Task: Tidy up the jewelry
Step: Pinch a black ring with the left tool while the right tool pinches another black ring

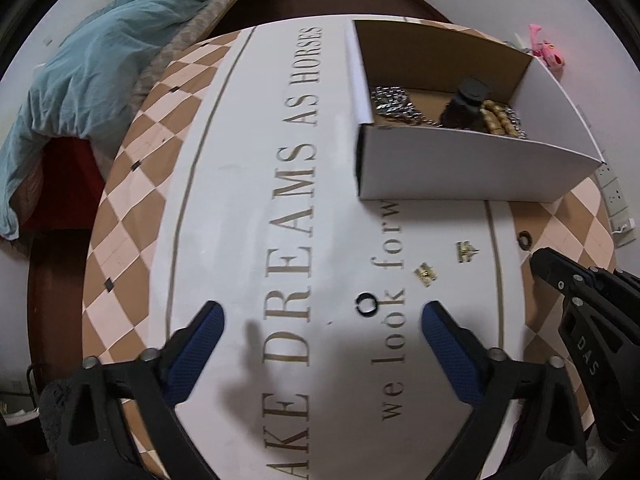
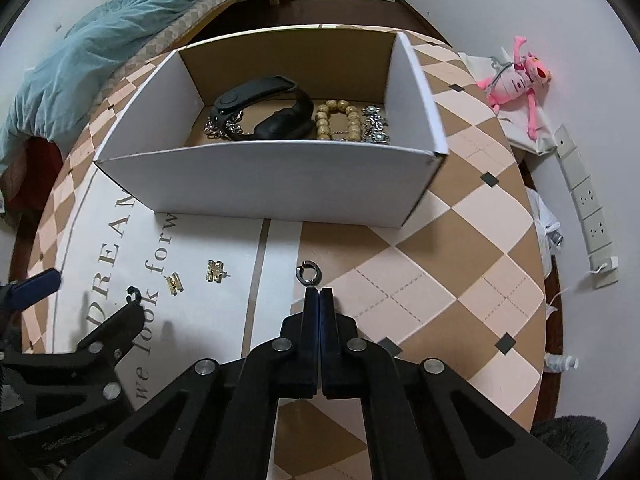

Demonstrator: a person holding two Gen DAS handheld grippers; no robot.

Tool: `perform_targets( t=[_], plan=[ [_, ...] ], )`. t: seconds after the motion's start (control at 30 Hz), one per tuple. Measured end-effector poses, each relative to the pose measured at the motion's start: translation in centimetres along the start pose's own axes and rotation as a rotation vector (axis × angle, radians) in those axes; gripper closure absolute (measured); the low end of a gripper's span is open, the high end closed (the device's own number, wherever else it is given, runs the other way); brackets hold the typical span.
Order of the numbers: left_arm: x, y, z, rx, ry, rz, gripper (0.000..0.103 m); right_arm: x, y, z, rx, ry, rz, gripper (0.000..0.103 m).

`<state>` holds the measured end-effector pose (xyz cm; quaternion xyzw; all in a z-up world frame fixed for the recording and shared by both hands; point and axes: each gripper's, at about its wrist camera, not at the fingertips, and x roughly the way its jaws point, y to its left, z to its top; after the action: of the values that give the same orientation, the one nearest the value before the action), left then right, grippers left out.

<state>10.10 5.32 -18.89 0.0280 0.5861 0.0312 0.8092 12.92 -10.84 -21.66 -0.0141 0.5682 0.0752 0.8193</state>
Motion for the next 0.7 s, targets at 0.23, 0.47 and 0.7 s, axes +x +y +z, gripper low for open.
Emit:
perform_targets(
  t=[0.23,0.47,0.7],
  plan=[
    [0.7,-0.2,-0.3,-0.005,0.018,-0.084,0.094,-1.4,-2.0,-0.1,0.073,-0.006,0.055,0.103],
    [-0.1,1.6,-0.6,-0.071,0.01,-0.111,0.094,-1.3,-3.7,0.3,0.152,0.01,0.146,0.089],
    [-1.0,3.5,-0.2,-0.118,-0.004,-0.124,0.094,0.2,-1.3,1.5,0.067,0.007,0.091,0.059]
  ],
)
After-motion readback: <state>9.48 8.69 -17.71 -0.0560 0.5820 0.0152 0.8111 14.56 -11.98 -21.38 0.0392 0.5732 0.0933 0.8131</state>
